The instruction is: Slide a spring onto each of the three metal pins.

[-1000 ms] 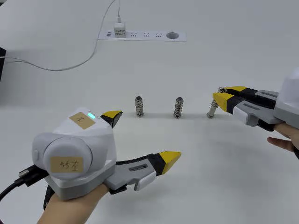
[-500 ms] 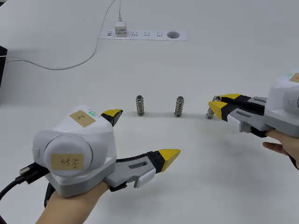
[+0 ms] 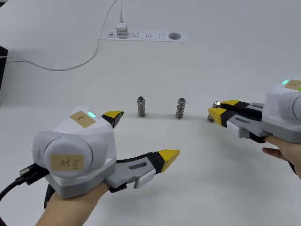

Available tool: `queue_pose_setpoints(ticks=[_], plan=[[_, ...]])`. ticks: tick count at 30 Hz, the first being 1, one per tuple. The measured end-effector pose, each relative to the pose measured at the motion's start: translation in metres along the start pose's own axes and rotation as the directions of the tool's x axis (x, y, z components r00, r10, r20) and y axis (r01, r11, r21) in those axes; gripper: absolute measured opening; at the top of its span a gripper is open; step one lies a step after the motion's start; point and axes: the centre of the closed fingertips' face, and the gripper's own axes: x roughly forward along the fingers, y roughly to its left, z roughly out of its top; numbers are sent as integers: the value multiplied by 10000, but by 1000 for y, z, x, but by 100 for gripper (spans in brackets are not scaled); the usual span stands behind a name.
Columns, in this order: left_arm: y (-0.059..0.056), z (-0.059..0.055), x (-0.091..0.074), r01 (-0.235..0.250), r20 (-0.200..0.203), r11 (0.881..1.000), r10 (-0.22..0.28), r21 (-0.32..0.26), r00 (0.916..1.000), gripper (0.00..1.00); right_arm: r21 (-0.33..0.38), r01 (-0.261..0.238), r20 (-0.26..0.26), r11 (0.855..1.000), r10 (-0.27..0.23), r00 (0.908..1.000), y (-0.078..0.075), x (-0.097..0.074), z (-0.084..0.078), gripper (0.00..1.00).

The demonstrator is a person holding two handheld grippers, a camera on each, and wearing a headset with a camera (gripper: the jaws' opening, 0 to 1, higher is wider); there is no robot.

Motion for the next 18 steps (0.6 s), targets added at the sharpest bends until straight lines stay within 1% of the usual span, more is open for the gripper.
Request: queue_pose_setpoints(ticks=[4,8,10,12,14,16,18], plan=[[2,-1,-1,-72,-35,10000,72,33,10000,83,140,-39,-29,9999,39,10000,1,-1,0,13],[4,-1,-1,-150,-52,9999,150,32,9999,82,416,-49,7,9991,49,10000,2,-3,2,19],[6,-1,-2,-219,-106,9997,219,58,9997,82,587,-45,40,9983,42,10000,3,-7,5,21],[8,-1,-3,-257,-186,9996,259,119,9995,82,618,-41,179,9981,30,9998,5,-12,11,24],[9,0,-4,-293,-147,9995,294,76,9995,82,682,-5,209,9977,-10,9998,6,-16,15,26],[11,2,-5,-317,-93,9995,317,15,9995,82,740,22,202,9973,-37,9998,7,-21,17,30],[11,4,-5,-289,-108,9996,289,-6,9995,82,831,69,231,9965,-88,9997,7,-25,20,32]])
